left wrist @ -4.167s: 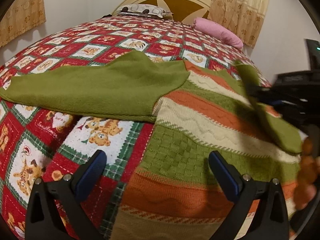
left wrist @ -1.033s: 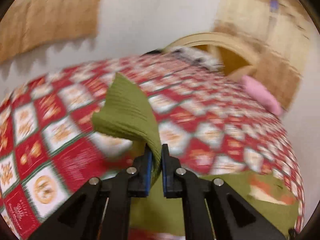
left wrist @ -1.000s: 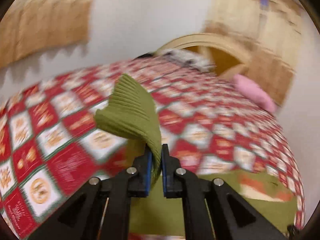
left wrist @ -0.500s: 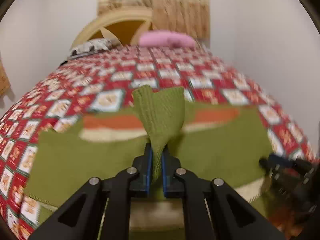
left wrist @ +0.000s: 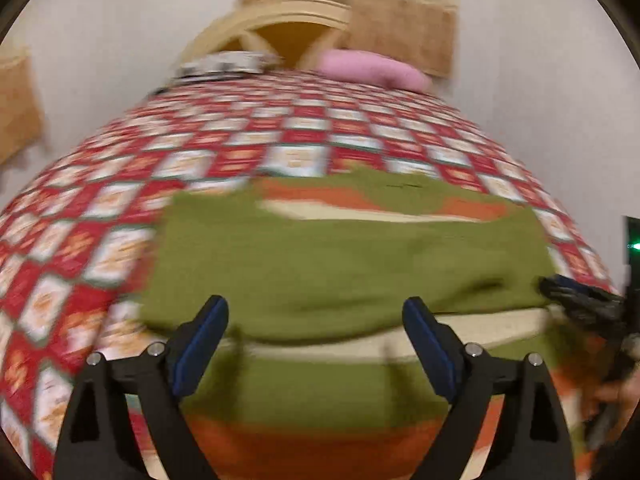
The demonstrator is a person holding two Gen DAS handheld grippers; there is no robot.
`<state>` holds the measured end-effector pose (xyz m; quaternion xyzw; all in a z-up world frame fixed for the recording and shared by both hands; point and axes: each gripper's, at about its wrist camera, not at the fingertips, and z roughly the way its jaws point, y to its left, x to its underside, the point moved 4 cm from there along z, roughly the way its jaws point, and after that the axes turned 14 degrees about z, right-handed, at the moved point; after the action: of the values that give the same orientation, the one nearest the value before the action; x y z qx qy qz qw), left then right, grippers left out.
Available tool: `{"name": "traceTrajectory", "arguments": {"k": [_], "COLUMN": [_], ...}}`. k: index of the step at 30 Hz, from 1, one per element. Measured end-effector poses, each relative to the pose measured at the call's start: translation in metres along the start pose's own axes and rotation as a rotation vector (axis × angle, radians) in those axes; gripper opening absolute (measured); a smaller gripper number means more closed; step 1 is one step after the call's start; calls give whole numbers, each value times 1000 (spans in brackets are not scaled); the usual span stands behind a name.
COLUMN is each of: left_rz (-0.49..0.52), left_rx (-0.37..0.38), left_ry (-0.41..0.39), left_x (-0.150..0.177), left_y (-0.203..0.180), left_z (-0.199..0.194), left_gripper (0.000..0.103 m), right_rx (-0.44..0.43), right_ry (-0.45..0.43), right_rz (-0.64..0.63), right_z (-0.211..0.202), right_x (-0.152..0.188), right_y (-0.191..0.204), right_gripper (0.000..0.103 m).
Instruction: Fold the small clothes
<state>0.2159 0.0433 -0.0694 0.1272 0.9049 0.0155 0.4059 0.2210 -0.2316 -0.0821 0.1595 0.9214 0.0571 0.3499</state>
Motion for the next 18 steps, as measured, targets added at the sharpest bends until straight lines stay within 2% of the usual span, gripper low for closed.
{"name": "traceTrajectory", "arguments": {"k": [2, 3, 4, 6, 8, 11, 13, 15, 16, 18], "left_rz": [-62, -102, -165, -259, -289, -286, -304, -335, -345, -354], "left_rx": [-36, -49, -25, 39, 49, 47, 61, 83, 88, 92], "left_ry": [21, 44, 84, 105, 77, 78, 66, 50, 46, 41], "left_x": [14, 24, 33, 40, 41, 42, 43, 45, 45, 46], "left_y": [23, 32, 39, 49, 49, 47, 49, 56, 58, 63], "left_z": [8, 15, 25, 33, 29, 29, 29, 28, 28, 26], "left_gripper": [92, 91, 91, 90, 92, 92, 92, 92, 92, 92], "right_rx": [-43, -125, -244, -346, -321, -214, -95, -92, -105, -107], "right_ry": [17, 29, 56, 118, 165, 146, 78, 77, 77, 9], "right_rz": [55, 118, 213, 298, 283, 133, -21, -79, -79, -93], "right_z": [-7, -12, -15, -9, 5, 28, 30, 26, 25, 8], "right_x": [-9, -13, -17, -17, -13, -1, 6, 8, 3, -9], "right_y": [7, 12, 20, 38, 59, 94, 118, 131, 132, 135], "right_gripper": [48, 49, 51, 61, 61, 61, 45, 13, 11, 11]}}
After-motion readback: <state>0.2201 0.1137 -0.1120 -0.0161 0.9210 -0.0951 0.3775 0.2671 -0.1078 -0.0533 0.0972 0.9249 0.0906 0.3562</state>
